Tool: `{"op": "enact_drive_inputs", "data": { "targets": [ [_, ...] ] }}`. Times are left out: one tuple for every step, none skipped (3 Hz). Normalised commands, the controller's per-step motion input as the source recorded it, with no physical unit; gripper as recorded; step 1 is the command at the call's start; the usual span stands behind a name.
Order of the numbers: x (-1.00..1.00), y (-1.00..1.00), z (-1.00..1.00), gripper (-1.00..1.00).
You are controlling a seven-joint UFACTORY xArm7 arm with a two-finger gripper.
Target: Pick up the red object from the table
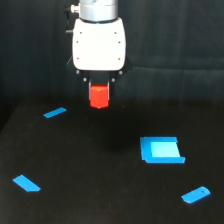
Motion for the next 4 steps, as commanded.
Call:
{"op": "enact_drive_inputs", "data": {
  "targets": [
    [-0.03,-0.03,0.08,-1.0],
    [0.07,-0.18,-0.05,-1.0],
    [0.04,-0.15,-0.04,-0.93],
    [-0.06,-0.11,0.07,-0.9]
  ]
}}
